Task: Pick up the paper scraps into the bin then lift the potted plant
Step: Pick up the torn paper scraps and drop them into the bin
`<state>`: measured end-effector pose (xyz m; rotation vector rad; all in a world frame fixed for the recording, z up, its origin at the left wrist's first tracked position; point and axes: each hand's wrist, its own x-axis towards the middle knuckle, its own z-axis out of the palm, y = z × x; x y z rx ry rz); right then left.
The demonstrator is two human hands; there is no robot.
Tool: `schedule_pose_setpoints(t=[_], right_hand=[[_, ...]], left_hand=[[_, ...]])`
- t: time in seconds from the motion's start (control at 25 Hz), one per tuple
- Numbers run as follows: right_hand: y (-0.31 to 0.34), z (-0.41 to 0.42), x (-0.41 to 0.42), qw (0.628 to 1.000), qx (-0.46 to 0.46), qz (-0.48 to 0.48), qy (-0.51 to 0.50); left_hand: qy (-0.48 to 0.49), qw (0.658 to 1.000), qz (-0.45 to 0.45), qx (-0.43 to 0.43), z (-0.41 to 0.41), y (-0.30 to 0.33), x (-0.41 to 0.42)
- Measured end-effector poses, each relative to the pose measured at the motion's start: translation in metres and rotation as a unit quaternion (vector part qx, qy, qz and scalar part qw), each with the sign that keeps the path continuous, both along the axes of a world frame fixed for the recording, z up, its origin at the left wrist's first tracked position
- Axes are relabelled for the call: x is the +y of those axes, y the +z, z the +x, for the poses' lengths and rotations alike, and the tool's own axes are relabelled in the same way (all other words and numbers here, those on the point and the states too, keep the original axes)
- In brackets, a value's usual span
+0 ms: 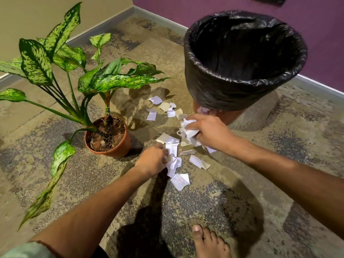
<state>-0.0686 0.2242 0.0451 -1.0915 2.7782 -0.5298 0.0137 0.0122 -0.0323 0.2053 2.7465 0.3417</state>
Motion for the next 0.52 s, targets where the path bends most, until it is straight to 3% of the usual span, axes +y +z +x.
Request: schedule_pose_setpoints(t=[0.32, 0.52], right_hand=[[0.097, -0.012, 0.023, 0.985, 0.007, -0.166, -0.052], [0.144, -0.042, 0.04, 0.958, 0.096, -0.241, -0.124]], left_hand=[[-0.031, 0.999, -0.002, 0.025, -0.002, -0.001, 0.016], [-0.035, 0.998, 0.0, 0.053, -0.004, 0.003, 0.018]])
